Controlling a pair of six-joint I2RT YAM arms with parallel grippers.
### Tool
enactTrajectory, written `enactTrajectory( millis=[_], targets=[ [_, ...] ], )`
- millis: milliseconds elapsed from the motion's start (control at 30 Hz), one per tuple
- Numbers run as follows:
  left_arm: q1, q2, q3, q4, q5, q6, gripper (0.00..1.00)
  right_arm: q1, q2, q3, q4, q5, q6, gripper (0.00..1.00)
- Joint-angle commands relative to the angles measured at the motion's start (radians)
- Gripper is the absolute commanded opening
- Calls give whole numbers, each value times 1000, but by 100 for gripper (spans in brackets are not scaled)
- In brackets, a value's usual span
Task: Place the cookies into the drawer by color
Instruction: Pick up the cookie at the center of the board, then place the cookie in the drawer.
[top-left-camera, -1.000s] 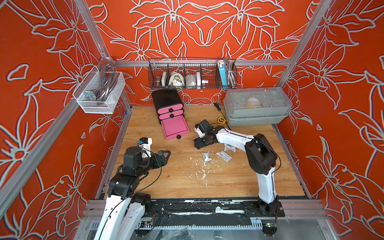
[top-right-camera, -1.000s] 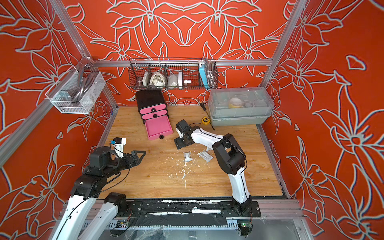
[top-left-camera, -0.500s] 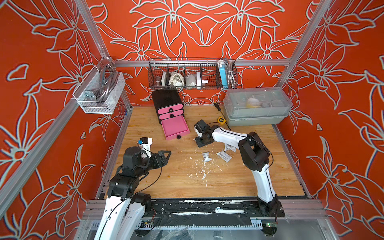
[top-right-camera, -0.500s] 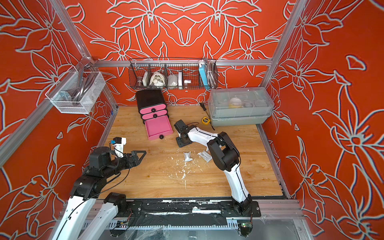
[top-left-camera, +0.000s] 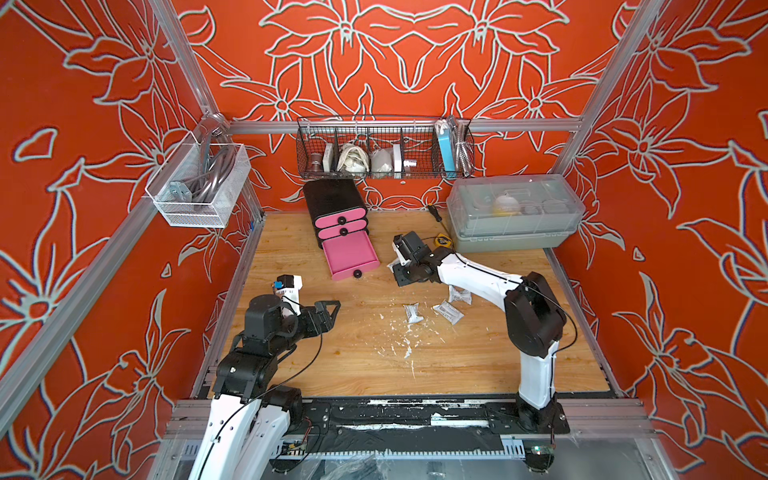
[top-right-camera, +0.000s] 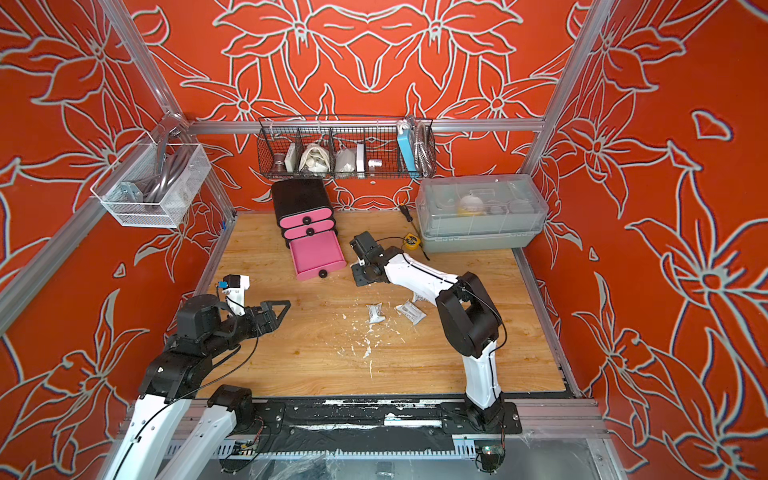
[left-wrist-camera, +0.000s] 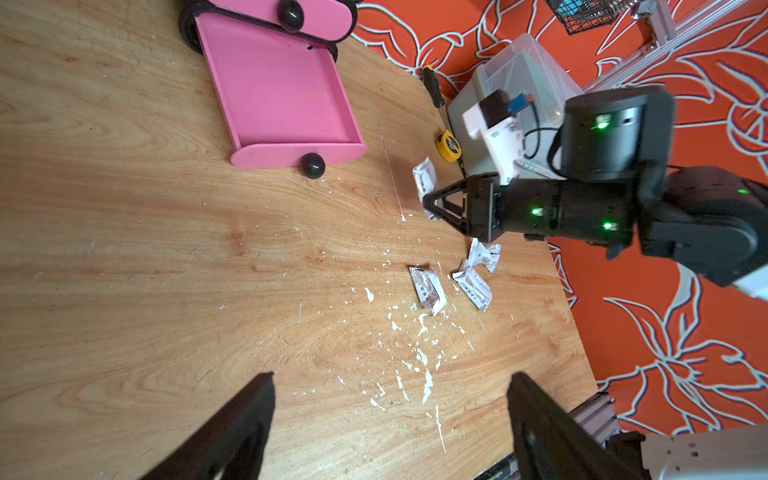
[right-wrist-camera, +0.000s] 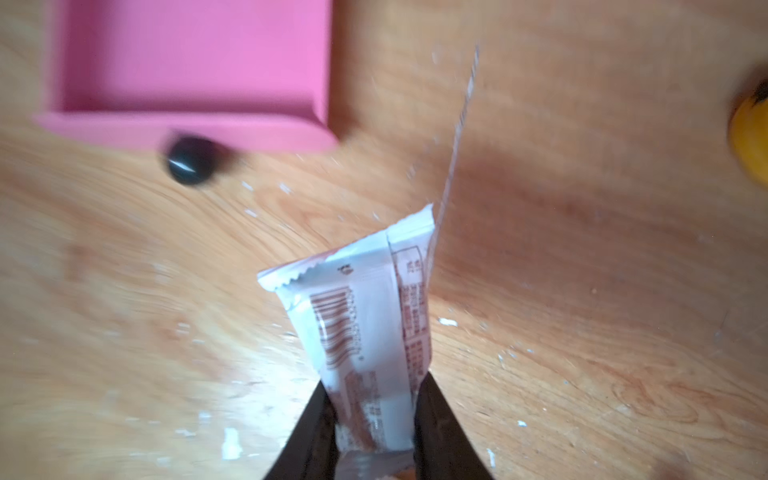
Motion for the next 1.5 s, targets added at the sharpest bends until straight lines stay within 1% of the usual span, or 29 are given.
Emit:
enactTrajectory(
  millis=[0, 167, 367, 533, 633, 800, 900, 1033, 1133, 1233, 1300, 1400, 1467],
  targets=[
    [5, -28, -6, -6, -55, -5, 87, 49, 45, 111, 8, -52, 62, 27],
    [6, -51, -7, -10, -89, -8, 87, 97, 215, 372, -44, -71, 96, 27],
    [5, -45, -3, -17, -100, -10, 88, 114, 446, 706, -125, -52, 131, 27],
    [5, -48, -4, -18, -103, -11, 88, 115, 595, 902, -150, -20, 154, 27],
    [5, -50, -4, -18, -104, -10, 88, 115, 652, 955, -132, -10, 176, 27],
    [5, -50, -4, -18, -106, -12, 88, 115, 712, 982, -76, -19, 213, 28],
    [5, -49, -3, -18, -107, -13, 88, 115, 741, 1010, -52, -40, 224, 31],
    [6, -49, -4, -18, -112, -13, 88, 116, 746, 1015, -1, -133, 251, 43],
    [5, -47, -4, -20, -116, -13, 88, 117, 718, 1006, 25, -205, 265, 49],
    [5, -41, -3, -20, -116, -10, 88, 116, 655, 987, -5, -218, 235, 51],
    [5, -35, -3, -21, -120, -11, 88, 115, 579, 927, -3, -229, 204, 52],
    [5, -24, -1, -21, -118, -12, 88, 107, 426, 780, 8, -255, 148, 52],
    [5, -16, -1, -15, -105, -14, 88, 91, 287, 629, 26, -276, 112, 53]
  ],
)
